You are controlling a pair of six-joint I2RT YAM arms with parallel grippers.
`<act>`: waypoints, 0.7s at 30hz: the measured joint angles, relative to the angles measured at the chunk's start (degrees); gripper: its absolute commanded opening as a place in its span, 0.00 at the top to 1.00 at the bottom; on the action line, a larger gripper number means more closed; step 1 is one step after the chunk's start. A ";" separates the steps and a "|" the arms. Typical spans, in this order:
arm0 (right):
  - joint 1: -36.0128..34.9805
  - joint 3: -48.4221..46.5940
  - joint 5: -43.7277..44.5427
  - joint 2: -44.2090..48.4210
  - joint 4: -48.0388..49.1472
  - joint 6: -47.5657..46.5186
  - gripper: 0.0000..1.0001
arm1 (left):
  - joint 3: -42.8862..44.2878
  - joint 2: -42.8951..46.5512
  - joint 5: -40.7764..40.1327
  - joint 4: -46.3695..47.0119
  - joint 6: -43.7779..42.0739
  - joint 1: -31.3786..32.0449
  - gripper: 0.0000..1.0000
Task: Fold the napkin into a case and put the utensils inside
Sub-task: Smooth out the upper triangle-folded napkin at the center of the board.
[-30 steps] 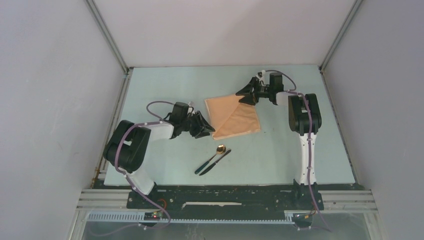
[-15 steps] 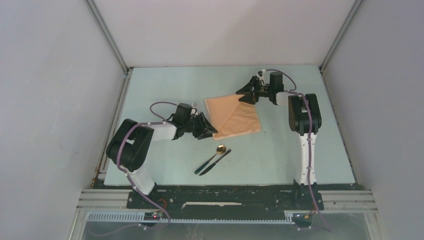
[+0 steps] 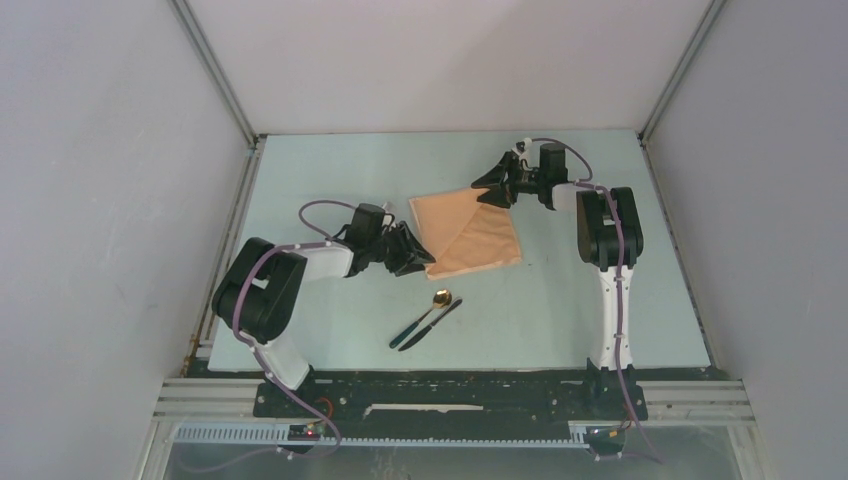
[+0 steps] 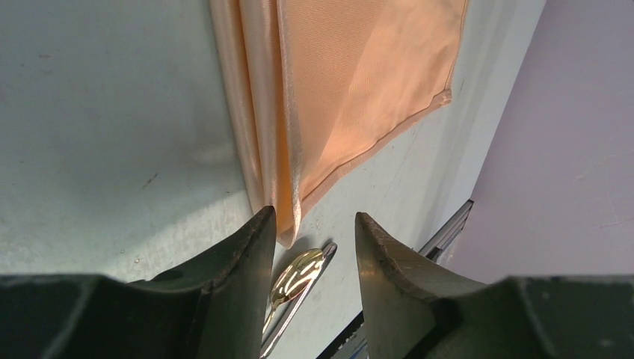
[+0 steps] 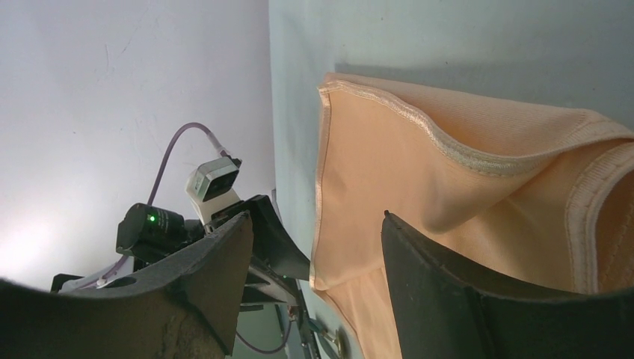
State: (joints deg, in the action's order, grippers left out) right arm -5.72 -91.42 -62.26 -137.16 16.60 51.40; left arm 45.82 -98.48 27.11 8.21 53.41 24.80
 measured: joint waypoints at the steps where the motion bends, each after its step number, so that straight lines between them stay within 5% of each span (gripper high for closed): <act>1: 0.00 0.00 0.00 0.00 0.02 0.11 0.28 | 0.04 0.00 0.00 -0.02 0.00 0.00 0.52; 21: -0.24 0.00 1.09 0.00 0.87 1.33 0.23 | -1.53 -2.82 1.64 5.11 0.79 1.07 0.52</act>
State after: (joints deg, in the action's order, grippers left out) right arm -5.96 -91.42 -61.17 -137.16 17.47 52.73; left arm 44.29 -101.30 28.75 13.32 54.19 25.87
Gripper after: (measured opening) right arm 0.743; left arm 0.482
